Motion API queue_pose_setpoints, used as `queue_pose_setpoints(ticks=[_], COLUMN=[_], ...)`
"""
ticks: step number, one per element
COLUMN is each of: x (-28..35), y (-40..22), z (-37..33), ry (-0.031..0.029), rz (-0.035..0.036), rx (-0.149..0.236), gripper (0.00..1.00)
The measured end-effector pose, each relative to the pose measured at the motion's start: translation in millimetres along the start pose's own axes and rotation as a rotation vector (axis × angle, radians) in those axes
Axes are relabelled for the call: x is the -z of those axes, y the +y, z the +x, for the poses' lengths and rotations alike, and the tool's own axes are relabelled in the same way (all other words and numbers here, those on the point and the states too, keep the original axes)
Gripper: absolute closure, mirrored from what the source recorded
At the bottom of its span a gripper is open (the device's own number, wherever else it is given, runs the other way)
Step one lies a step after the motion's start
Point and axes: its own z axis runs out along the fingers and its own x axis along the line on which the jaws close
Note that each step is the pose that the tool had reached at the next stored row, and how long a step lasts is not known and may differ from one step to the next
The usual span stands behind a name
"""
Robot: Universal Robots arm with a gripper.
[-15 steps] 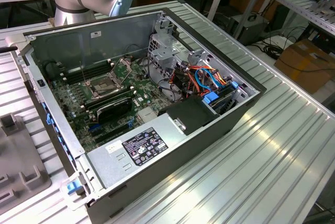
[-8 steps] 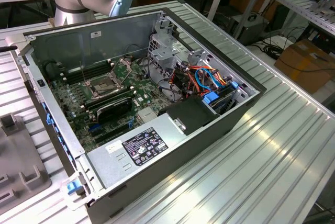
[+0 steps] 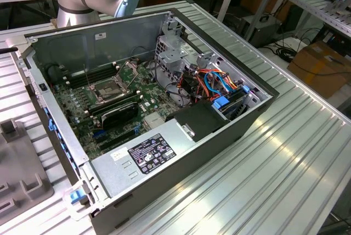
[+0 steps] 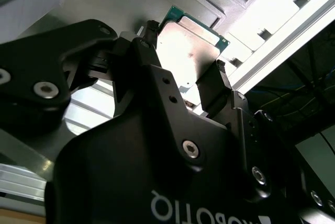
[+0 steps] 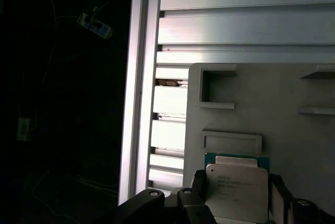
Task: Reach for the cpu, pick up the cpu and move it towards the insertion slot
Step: 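Pick up the cpu and move it towards the insertion slot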
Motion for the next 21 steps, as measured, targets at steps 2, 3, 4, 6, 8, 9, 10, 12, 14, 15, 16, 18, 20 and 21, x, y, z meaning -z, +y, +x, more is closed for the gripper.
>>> queue_pose_setpoints(ticks=[2, 3, 4, 6, 8, 9, 10, 12, 14, 15, 16, 18, 20, 21], x=[0.0, 0.0, 0.1, 0.1, 0.1, 0.1, 0.2, 0.3, 0.2, 0.4, 1.0, 6.3, 7.1, 7.5], y=[0.0, 0.0, 0.0, 0.0, 0.0, 0.0, 0.0, -0.2, -0.2, -0.2, -0.2, -0.1, -0.1, -0.1], z=[0.0, 0.0, 0.0, 0.0, 0.0, 0.0, -0.1, -1.4, -3.0, -3.1, -3.1, -2.9, -2.9, -2.9], ry=[0.0, 0.0, 0.0001, 0.0001, 0.0, 0.0, 0.0002, 0.0002, 0.0001, 0.0, 0.0002, -0.0001, 0.0001, 0.0001], rz=[0.0, 0.0, -0.0001, -0.0001, -0.0001, -0.0001, 0.0, 0.0, 0.0, -0.0002, -0.0001, -0.0002, -0.0001, -0.0001], rx=[0.0, 0.0, 0.0, 0.0, 0.0, 0.0, 0.0, 0.0, 0.0, 0.0, 0.0, 0.0, 0.0, 0.0], gripper=[0.45, 0.45, 0.45, 0.45, 0.45, 0.45, 0.45, 0.45, 0.45, 0.45, 0.45, 0.45, 0.45, 0.45])
